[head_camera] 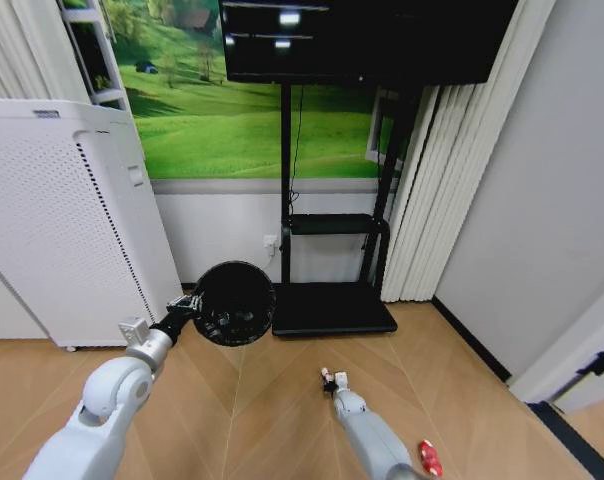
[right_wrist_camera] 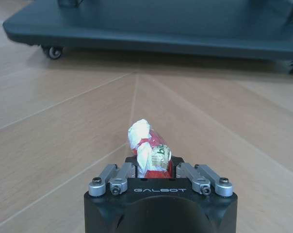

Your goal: Pick up the trash bin and place the garbage on the floor into it.

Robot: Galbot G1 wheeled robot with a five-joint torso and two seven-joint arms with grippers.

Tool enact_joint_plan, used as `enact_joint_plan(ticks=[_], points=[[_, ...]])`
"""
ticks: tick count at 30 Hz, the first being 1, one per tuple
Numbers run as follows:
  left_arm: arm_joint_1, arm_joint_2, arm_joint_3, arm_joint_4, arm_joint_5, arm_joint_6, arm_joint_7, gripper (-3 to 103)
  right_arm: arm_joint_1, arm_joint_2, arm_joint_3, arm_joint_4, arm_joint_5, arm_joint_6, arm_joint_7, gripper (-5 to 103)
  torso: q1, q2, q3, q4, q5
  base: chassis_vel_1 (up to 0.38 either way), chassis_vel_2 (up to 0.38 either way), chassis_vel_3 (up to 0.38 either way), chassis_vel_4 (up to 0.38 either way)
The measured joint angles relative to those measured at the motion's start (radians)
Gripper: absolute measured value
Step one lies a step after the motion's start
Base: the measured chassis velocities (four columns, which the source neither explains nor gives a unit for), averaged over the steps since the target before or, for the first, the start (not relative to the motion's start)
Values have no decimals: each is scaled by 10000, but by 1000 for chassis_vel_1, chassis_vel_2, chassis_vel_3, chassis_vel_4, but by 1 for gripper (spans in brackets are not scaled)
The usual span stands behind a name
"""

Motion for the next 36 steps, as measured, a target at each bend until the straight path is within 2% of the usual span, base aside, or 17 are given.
enact_joint_plan(ticks=[2, 3, 5, 6, 13, 14, 15, 17, 19, 21, 22, 23, 25, 26, 28, 33, 36], points=[[62, -81, -1, 61, 130, -16, 16, 4, -803, -371, 190, 1315, 241, -196, 149, 32, 0, 0, 0, -3, 1, 0, 0, 0, 0], [62, -81, -1, 61, 130, -16, 16, 4, -803, -371, 190, 1315, 241, -196, 149, 32, 0, 0, 0, -3, 1, 0, 0, 0, 0], [85, -192, 0, 167, 273, -64, 27, 4, -1652, -832, 771, 2663, 593, -446, 283, 32, 0, 0, 0, -3, 1, 0, 0, 0, 0], [85, -192, 0, 167, 273, -64, 27, 4, -1652, -832, 771, 2663, 593, -446, 283, 32, 0, 0, 0, -3, 1, 0, 0, 0, 0], [113, -412, 141, 526, 572, -198, 32, 4, -3147, -2055, 3221, 4729, 1736, -127, 576, 32, 0, 0, -1, -3, 2, 0, 0, 0, 0], [113, -412, 141, 526, 572, -198, 32, 4, -3147, -2055, 3221, 4729, 1736, -127, 576, 32, 0, 0, -1, -3, 2, 0, 0, 0, 0], [103, -489, 234, 699, 620, -233, 33, 4, -3540, -2350, 3778, 5405, 2108, 0, 535, 32, -1, 0, -1, -2, 2, 0, 0, 0, 0], [60, -538, 306, 845, 651, -261, 41, 4, -3836, -2526, 4107, 5921, 2339, 39, 453, 32, 0, 0, -1, -2, 2, 0, 0, 0, 0], [-100, -644, 500, 1290, 682, -343, 95, 4, -4607, -2836, 4951, 7324, 2666, 90, -18, 32, 0, -1, -1, -8, 2, 0, 0, 0, 0], [-134, -684, 546, 1438, 680, -356, 140, 4, -4871, -2983, 5200, 8013, 2789, 96, -268, 32, 0, 0, 0, -10, 4, 0, 0, 0, 0], [-134, -684, 546, 1438, 680, -356, 140, 4, -4871, -2983, 5200, 8013, 2789, 96, -268, 32, 0, 0, 0, -10, 4, 0, 0, 0, 0], [-112, -765, 542, 1634, 677, -401, 216, 4, -5128, -3279, 5309, 9043, 3045, 62, -593, 32, -1, -1, 0, -12, -3, 0, 0, 0, 0], [-57, -906, 518, 1867, 599, -418, 290, 4, -5282, -3715, 5095, 10342, 3443, -104, -1068, 32, -1, 0, -1, 2, -2, 0, 0, 0, 0], [-57, -906, 518, 1867, 599, -418, 290, 4, -5282, -3715, 5095, 10342, 3443, -104, -1068, 32, -1, 0, -1, 2, -2, 0, 0, 0, 0], [-151, -1050, 733, 2192, 557, -420, 370, 4, -5257, -4016, 4458, 11436, 3605, -313, -1520, 32, -1, 0, -1, 11, -2, 0, 0, 0, 0], [-782, -1330, 1698, 3002, 578, -419, 353, 4, -5025, -4097, 3295, 12771, 3406, -861, -1789, 32, 1, -2, 1, -5, -3, 0, 0, 0, 0], [-1017, -1532, 2188, 3375, 627, -419, 329, 4, -4723, -4137, 2697, 13408, 3239, -1236, -2041, 32, 1, -3, 1, -7, 0, 0, 0, 0, 0]])
